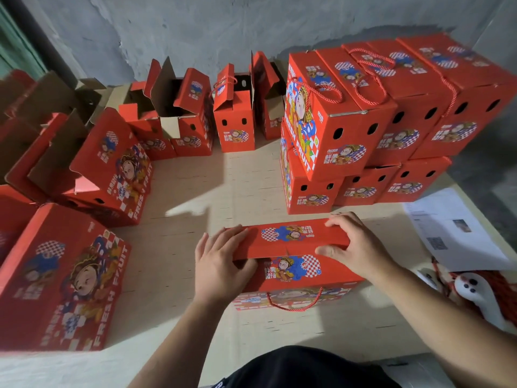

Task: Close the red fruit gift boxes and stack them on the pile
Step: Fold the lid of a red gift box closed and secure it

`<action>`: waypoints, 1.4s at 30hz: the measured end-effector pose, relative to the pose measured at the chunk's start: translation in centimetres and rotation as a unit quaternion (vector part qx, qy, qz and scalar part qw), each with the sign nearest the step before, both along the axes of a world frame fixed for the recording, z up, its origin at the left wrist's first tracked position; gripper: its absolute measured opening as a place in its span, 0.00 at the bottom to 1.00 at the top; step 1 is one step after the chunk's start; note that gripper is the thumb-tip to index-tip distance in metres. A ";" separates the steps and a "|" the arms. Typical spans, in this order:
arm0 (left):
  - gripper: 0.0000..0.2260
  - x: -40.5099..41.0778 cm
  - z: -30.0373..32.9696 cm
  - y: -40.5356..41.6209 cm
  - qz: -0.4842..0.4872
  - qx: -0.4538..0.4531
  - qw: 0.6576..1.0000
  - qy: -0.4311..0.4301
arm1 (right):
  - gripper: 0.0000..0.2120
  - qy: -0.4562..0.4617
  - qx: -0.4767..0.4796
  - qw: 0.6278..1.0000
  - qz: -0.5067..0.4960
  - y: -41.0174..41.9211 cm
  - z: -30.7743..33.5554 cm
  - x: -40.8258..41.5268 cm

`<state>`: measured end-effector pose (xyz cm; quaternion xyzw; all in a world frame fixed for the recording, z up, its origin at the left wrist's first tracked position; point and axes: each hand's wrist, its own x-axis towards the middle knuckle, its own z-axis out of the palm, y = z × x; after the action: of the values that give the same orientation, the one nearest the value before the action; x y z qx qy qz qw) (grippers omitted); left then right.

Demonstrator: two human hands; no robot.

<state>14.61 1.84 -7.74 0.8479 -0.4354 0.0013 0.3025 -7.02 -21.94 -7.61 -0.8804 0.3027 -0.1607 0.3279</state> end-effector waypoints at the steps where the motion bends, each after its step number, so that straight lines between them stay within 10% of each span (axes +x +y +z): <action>1: 0.27 0.6 0.1 0.2 -0.018 0.019 0.999 -0.027 | 0.38 0.030 -0.015 0.999 0.016 -0.3 0.4 0.0; 11: 0.39 5.0 2.0 -3.3 -0.162 0.223 0.956 -0.103 | 0.43 0.206 -0.262 0.939 0.083 -1.0 1.6 1.6; 27: 0.43 3.6 0.1 -3.3 -0.132 0.251 0.956 -0.079 | 0.46 0.348 -0.143 0.926 0.033 1.2 1.6 1.7; 42: 0.45 3.7 0.5 -4.1 -0.101 0.267 0.954 -0.089 | 0.21 0.081 -0.344 0.935 0.014 8.4 -1.8 0.1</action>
<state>18.32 -2.29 -7.27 0.8456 -0.5287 -0.0703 0.0233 -6.94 -13.55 -9.44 -0.9535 0.2423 -0.1783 -0.0188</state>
